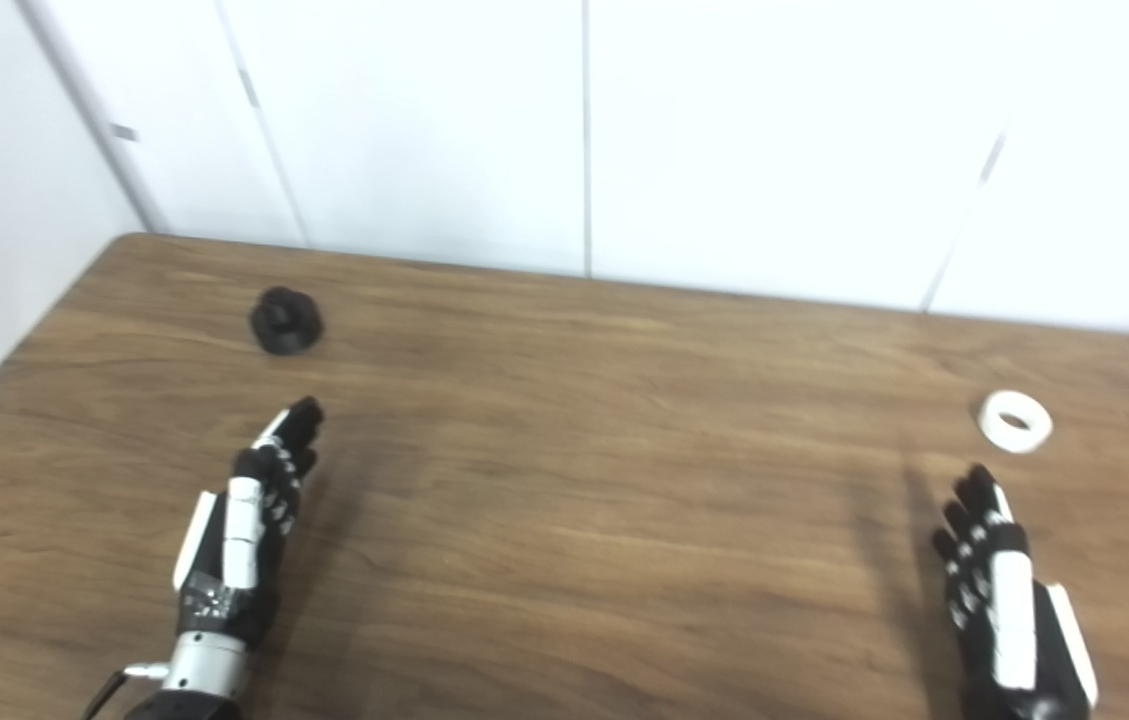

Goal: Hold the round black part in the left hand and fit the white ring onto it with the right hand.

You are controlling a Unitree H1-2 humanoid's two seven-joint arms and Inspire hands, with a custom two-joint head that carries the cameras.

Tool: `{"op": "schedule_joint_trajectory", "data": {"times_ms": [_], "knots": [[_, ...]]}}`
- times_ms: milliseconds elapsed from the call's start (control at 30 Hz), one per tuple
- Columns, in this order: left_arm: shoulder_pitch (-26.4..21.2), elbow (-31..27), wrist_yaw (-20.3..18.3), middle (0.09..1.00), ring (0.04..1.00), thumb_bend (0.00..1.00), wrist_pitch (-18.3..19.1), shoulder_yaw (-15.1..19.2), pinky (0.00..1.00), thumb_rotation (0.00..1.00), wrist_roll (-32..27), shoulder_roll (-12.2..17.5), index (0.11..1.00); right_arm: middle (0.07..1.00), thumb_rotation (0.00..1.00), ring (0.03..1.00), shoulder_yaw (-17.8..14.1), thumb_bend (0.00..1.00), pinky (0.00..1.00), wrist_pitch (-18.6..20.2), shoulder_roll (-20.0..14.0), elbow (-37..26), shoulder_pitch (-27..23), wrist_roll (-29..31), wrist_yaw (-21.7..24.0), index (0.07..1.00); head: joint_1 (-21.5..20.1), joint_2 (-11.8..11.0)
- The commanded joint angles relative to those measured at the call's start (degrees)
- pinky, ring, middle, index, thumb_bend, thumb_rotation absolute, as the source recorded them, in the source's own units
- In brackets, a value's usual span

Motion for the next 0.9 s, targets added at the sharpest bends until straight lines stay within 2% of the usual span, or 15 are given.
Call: {"op": "schedule_joint_trajectory", "data": {"times_ms": [0, 200, 333, 633, 700, 800, 867], "knots": [[1.79, 1.66, 0.35, 0.947, 0.982, 0.58, -2.28, -0.86, 1.0, 0.95, 0.05, -3.61, 0.913, 1.0, 1.0, 1.0, 0.09, 0.5, 1.0, -1.55, -0.92, -1.05, -0.42, 0.35, 0.84, 1.0, 0.6, -0.63], [1.8, 2.43, 0.75, 0.949, 0.988, 0.55, -3.3, -1.68, 1.0, 0.94, 0.34, -4.19, 0.912, 1.0, 1.0, 1.0, 0.46, 0.51, 1.0, -1.16, -1.5, -1.5, -0.21, 0.0, 0.86, 1.0, 1.83, -2.12], [2.02, 2.38, 1.01, 0.955, 0.996, 0.54, -2.68, -2.3, 1.0, 0.97, 0.81, -4.11, 0.92, 1.0, 1.0, 1.0, 0.63, 0.51, 1.0, -2.31, -1.62, -0.93, -0.14, 0.65, 1.52, 1.0, 1.56, -2.72], [2.3, 2.23, 1.4, 0.967, 1.0, 0.49, -1.75, -3.17, 1.0, 0.98, 2.32, -3.99, 0.936, 1.0, 1.0, 1.0, 0.64, 0.52, 1.0, -2.88, -1.6, -0.22, -0.02, 0.62, 1.4, 1.0, 0.83, -3.05], [2.4, 1.55, 1.67, 0.965, 0.998, 0.49, -0.63, -3.45, 1.0, 0.92, 3.81, -3.72, 0.937, 1.0, 1.0, 1.0, 0.52, 0.52, 1.0, -2.49, -1.71, -0.34, 0.01, 0.87, 1.38, 1.0, 1.13, -3.2], [2.24, -0.82, 2.53, 0.953, 0.981, 0.59, 1.4, -3.74, 1.0, 0.64, 7.45, -3.03, 0.938, 1.0, 1.0, 1.0, 0.34, 0.52, 1.0, -1.98, -1.76, -0.59, 0.02, 1.08, 1.24, 1.0, 1.46, -3.38], [1.99, -2.44, 3.47, 0.945, 0.967, 0.64, 2.52, -3.63, 0.99, 0.51, 9.98, -2.7, 0.939, 1.0, 1.0, 1.0, 0.38, 0.49, 1.0, -2.75, -1.75, -0.33, -0.06, 1.13, 1.4, 1.0, 1.39, -3.5]]}}
